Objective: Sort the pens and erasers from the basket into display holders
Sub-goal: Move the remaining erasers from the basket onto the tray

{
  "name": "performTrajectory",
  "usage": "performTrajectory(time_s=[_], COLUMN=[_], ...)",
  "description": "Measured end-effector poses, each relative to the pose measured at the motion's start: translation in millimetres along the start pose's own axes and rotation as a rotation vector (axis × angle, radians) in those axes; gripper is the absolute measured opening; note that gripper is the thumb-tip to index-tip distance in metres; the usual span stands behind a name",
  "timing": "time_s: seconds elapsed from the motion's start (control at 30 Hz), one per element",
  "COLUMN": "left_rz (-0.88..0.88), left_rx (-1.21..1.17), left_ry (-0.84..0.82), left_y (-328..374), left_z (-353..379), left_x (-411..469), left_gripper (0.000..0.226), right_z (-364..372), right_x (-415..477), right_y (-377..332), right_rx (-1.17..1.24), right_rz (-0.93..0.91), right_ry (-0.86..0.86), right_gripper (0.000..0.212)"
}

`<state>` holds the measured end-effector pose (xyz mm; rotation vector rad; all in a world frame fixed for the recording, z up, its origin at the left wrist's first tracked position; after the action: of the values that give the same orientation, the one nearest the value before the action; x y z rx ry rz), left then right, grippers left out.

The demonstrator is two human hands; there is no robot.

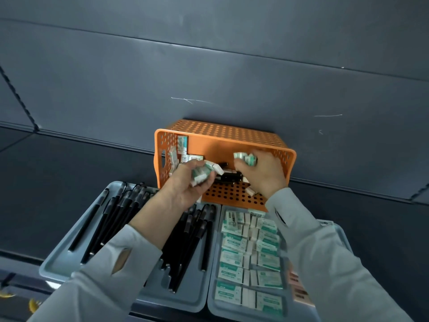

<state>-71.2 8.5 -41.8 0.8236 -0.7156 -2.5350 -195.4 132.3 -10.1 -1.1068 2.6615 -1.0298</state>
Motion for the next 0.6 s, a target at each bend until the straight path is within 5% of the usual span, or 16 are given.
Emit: performTrajectory(time_s=[0.1,0.3,0.6], left_rz=[-0.125,-0.155,-0.1], left_rx=[-0.062,-0.031,-0.071], left_ry=[-0.042,-0.101,-0.108], left_y=[-16.7,-28.1,-23.6], left_z=[7.3,1.8,10.0], left_x=[-11.2,-3.5,-9.1], left_gripper=[0.019,0.051,0.034], right_z=[4.9,16.9,-0.8], right_x=[-4.5,-7.9,-17.8], right_y=[-15.2,-5.1,-7.2], right_rx=[0.19,0.179,0.707], right_rz=[-0.103,-0.143,0.006], right_ry=[-0.127,-0.311,-0.35], right_gripper=[0.022,0.054,0.031])
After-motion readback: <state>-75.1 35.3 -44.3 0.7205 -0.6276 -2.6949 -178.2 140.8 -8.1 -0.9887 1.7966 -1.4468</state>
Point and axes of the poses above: each hand's wrist, its own x-axis towards the middle knuckle, its own z-axis out of the palm, y = z × x, the point moved 2 cm from there along x, towards the middle knuckle, and after that the axes turned 4 degrees about -y, right-handed, at the moved point
